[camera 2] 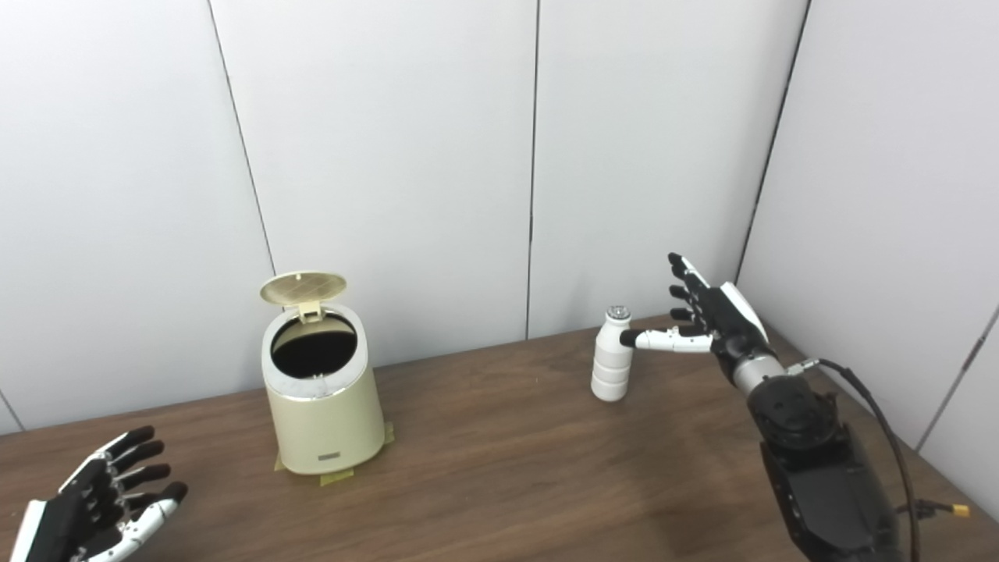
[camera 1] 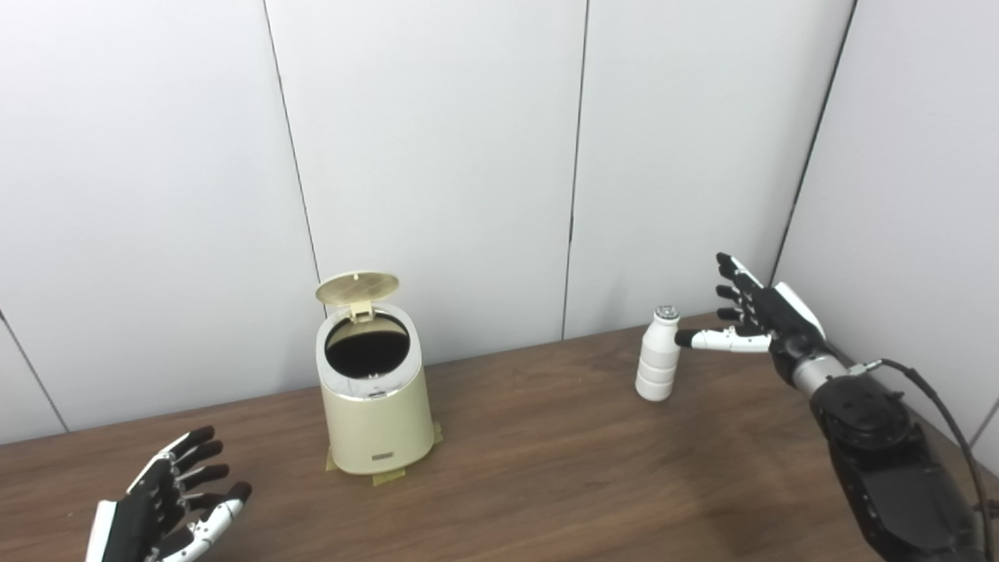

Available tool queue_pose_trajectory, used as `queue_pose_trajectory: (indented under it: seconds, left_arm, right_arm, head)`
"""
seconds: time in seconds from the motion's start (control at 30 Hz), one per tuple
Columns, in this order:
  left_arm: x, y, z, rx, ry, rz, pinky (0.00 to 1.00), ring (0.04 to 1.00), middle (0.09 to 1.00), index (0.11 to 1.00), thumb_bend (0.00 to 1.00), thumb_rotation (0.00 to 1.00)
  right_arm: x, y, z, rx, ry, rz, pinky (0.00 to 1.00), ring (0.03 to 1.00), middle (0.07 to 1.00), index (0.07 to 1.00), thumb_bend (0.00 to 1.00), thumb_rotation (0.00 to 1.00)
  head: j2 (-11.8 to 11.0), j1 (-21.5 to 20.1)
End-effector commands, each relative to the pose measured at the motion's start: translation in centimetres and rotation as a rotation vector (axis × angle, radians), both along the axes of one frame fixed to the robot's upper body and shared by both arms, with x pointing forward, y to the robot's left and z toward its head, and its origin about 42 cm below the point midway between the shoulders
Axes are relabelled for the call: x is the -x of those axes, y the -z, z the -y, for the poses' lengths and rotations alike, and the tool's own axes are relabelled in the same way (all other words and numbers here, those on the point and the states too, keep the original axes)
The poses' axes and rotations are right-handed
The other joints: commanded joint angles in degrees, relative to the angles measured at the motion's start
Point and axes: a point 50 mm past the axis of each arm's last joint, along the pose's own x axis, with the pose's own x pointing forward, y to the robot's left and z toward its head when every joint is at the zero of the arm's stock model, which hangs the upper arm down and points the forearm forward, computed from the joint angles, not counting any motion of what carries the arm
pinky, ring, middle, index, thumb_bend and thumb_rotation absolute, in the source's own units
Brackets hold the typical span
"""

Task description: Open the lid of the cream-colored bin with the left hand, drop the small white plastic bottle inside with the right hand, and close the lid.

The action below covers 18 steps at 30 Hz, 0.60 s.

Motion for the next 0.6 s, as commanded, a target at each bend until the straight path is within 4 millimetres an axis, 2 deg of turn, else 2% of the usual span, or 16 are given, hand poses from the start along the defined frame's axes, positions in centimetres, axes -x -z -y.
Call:
queue_pose_trajectory:
  seconds: [0.0,0.23,0.4,0.57]
  left_arm:
    - [-0.7,-2.3,0.0,-0.011,0.019,0.079,0.59,0.721,0.794,0.831,0.53,0.00]
    - [-0.7,-2.4,0.0,-0.011,0.015,0.077,0.58,0.713,0.782,0.823,0.55,0.00]
    - [-0.6,-2.5,0.1,-0.013,0.017,0.076,0.58,0.714,0.782,0.822,0.54,0.00]
    - [-0.6,-2.5,0.0,-0.016,0.018,0.074,0.58,0.714,0.784,0.824,0.55,0.00]
  right_arm:
    - [-0.2,-1.7,0.3,0.031,-0.013,0.069,0.84,0.932,1.000,1.000,0.82,0.23]
    - [-0.1,0.9,0.0,-0.026,0.006,0.055,0.85,0.927,0.983,0.988,0.78,0.17]
    - [-0.4,2.2,-0.3,-0.049,0.012,0.055,0.86,0.894,0.944,0.968,0.83,0.22]
    - [-0.7,3.1,-0.3,-0.043,0.019,0.062,0.85,0.866,0.925,0.954,0.82,0.18]
  head:
    - [0.08,0.04]
    - [0.29,-0.01]
    - [0.36,0.02]
    - [0.54,0.08]
